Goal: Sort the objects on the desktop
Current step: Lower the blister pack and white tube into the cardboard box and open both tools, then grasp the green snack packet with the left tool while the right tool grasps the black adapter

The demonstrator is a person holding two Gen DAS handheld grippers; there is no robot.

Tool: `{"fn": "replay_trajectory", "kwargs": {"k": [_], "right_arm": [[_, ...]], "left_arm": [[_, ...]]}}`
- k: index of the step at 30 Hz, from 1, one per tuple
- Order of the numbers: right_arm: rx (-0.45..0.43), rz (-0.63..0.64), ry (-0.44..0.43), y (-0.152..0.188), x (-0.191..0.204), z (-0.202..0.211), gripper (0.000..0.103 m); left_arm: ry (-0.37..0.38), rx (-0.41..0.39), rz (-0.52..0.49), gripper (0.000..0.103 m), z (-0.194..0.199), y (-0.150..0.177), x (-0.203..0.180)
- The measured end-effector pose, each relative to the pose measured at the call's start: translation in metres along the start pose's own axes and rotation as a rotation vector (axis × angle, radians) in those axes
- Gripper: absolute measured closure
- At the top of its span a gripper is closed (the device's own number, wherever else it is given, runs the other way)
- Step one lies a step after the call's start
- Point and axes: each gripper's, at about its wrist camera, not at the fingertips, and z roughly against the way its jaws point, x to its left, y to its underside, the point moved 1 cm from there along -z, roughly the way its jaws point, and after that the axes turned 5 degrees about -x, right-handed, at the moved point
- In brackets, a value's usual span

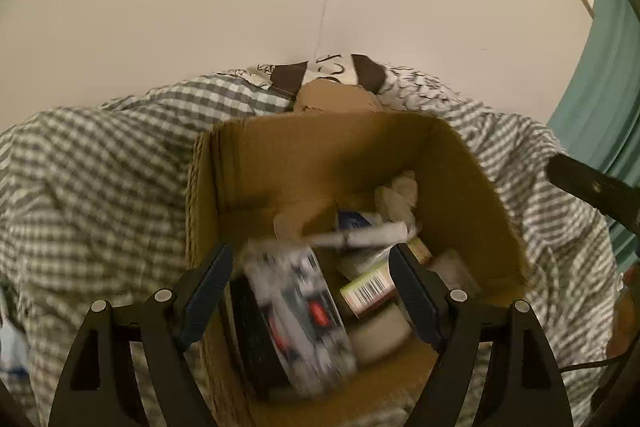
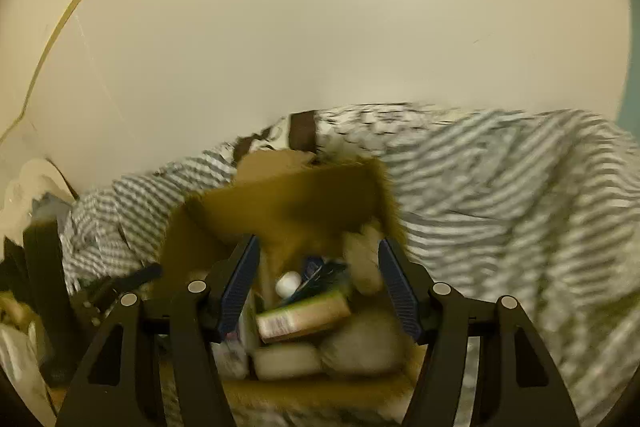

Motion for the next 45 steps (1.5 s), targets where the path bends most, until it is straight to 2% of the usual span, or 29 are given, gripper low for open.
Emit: {"fn": "replay_trajectory", "kwargs": {"k": [5, 9, 15, 19, 23, 32, 34, 35, 37, 39, 41, 43, 45], "right_arm": [[0.048, 0.007, 0.112, 0.030, -0.033, 0.072, 0.041], [0.085, -0.016, 0.168, 0.073, -0.059, 0.116, 0.041], [0.156, -0.101, 0.207, 0.153, -0.091, 0.156, 0.041], [0.187, -0.150, 0.192, 0.193, -0.099, 0.165, 0.041], [0.214, -0.189, 0.169, 0.222, -0.101, 0.161, 0.041], [0.240, -0.243, 0.137, 0.245, -0.108, 0.147, 0.041], [0.248, -0.242, 0.126, 0.246, -0.107, 0.143, 0.041], [0.256, -0.241, 0.121, 0.247, -0.107, 0.140, 0.041], [0.285, -0.240, 0.107, 0.249, -0.106, 0.131, 0.041], [0.330, -0.231, 0.075, 0.253, -0.101, 0.120, 0.041], [0.362, -0.220, 0.059, 0.257, -0.096, 0.110, 0.037], [0.409, -0.219, 0.032, 0.261, -0.092, 0.095, 0.029], [0.435, -0.244, 0.024, 0.263, -0.092, 0.081, 0.029]], "left_arm": [[0.032, 0.000, -0.020, 0.019, 0.052, 0.029, -0.029], [0.083, 0.028, -0.024, 0.018, 0.077, 0.066, -0.054], [0.148, 0.169, -0.067, 0.018, 0.080, 0.147, -0.101], [0.202, 0.259, -0.112, 0.018, 0.074, 0.198, -0.126], [0.311, 0.388, -0.103, 0.018, 0.061, 0.241, -0.144], [0.414, 0.527, -0.180, 0.018, 0.040, 0.276, -0.182], [0.448, 0.573, -0.180, 0.040, 0.032, 0.283, -0.191], [0.445, 0.593, -0.198, 0.054, 0.028, 0.287, -0.196], [0.440, 0.579, -0.206, 0.059, 0.028, 0.286, -0.196], [0.431, 0.544, -0.172, 0.061, 0.032, 0.280, -0.188], [0.364, 0.496, -0.136, 0.062, 0.036, 0.270, -0.173], [0.316, 0.459, -0.114, 0.063, 0.038, 0.263, -0.160], [0.254, 0.426, -0.099, 0.063, 0.039, 0.258, -0.147]]}}
